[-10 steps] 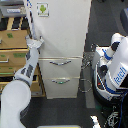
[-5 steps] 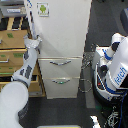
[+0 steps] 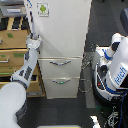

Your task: Opening the fridge

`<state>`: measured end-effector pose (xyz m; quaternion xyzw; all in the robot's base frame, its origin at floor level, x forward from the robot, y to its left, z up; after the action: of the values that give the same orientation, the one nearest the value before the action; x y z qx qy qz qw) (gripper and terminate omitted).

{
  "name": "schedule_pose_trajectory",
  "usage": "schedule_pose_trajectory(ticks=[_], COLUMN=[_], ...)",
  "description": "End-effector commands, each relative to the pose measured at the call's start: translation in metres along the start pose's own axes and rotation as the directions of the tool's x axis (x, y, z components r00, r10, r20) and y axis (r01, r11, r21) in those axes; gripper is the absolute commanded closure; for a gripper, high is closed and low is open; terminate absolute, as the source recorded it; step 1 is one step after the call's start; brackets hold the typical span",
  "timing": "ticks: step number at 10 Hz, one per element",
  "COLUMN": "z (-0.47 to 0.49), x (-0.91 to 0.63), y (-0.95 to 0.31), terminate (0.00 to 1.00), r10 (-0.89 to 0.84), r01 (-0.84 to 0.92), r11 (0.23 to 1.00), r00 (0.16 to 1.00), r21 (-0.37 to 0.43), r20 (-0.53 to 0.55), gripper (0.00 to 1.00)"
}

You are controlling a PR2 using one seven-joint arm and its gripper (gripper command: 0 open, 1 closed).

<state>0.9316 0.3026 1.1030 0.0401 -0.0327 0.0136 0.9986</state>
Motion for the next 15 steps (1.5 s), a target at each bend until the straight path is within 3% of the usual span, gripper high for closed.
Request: schedule_pose_trajectory(ticks=[1, 9, 10, 15], z=[-0.014, -0.014, 0.018, 0.206], x=[0.000, -0.017, -0.099, -0.531], y=[-0.006, -0.005, -0.025, -0.032], terminate=[0.00, 0.00, 0.00, 0.00], r10=[-0.016, -0.043, -0.211, -0.480], r01=[0.016, 0.043, 0.212, 0.493], r11=[1.000, 0.999, 0.977, 0.870], r00=[1.000, 0.999, 0.976, 0.845], r21=[0.010, 0.007, 0.001, 0.002], r20=[-0.012, -0.008, 0.054, 0.235], gripper=[1.00, 1.00, 1.00, 1.00])
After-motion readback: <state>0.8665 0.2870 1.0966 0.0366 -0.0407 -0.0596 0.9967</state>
